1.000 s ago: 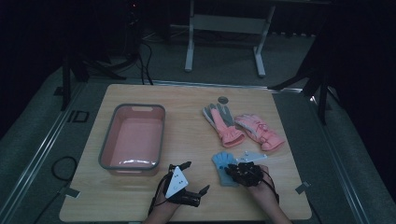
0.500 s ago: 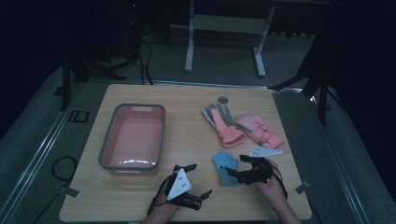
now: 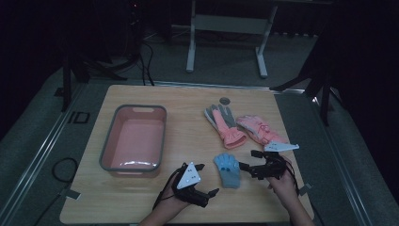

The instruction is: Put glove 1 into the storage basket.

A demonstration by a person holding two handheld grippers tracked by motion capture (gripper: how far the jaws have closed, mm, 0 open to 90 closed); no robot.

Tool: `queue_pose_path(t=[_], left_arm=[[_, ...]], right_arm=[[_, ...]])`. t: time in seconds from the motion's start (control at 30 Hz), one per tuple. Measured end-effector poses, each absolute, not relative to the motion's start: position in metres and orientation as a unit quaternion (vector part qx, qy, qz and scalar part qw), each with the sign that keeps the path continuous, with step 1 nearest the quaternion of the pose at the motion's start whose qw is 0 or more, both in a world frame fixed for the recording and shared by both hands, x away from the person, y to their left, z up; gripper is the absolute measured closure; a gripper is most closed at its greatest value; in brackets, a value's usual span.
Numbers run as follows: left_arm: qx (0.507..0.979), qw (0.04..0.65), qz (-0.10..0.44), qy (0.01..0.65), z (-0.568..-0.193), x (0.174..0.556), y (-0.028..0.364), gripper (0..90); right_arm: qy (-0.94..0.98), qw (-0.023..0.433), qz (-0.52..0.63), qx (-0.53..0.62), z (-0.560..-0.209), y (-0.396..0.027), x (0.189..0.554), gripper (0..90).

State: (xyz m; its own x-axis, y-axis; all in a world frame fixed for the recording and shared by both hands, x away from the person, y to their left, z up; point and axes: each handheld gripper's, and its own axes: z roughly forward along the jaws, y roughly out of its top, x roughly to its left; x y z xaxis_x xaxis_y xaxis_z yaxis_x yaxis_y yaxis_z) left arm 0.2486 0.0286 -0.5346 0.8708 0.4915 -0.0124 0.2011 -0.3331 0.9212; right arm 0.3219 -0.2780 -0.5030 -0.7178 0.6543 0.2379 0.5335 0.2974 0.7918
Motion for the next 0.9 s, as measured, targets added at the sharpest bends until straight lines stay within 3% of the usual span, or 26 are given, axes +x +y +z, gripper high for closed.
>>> queue_pose_path(t=[0.17,0.33,0.43,0.53,0.73,0.9], left_arm=[[0.825,0.527,0.139,0.148,-0.531,0.250,0.012,14.7],[0.846,0.499,0.138,0.128,-0.536,0.257,-0.003,15.5],[0.866,0.468,0.148,0.097,-0.539,0.258,-0.011,16.5],[0.872,0.461,0.143,0.080,-0.539,0.263,-0.016,19.7],[0.881,0.449,0.142,0.048,-0.544,0.270,-0.030,24.0],[0.895,0.420,0.146,0.033,-0.551,0.275,-0.035,33.8]], right_arm=[[0.794,0.037,0.468,0.385,-0.503,-0.277,0.331,14.0],[0.803,0.028,0.465,0.373,-0.511,-0.265,0.338,14.7],[0.807,0.053,0.450,0.379,-0.515,-0.258,0.341,28.0],[0.810,0.046,0.440,0.385,-0.521,-0.252,0.347,33.8],[0.814,0.057,0.418,0.400,-0.532,-0.240,0.354,34.1],[0.819,0.062,0.403,0.405,-0.542,-0.233,0.353,31.2]])
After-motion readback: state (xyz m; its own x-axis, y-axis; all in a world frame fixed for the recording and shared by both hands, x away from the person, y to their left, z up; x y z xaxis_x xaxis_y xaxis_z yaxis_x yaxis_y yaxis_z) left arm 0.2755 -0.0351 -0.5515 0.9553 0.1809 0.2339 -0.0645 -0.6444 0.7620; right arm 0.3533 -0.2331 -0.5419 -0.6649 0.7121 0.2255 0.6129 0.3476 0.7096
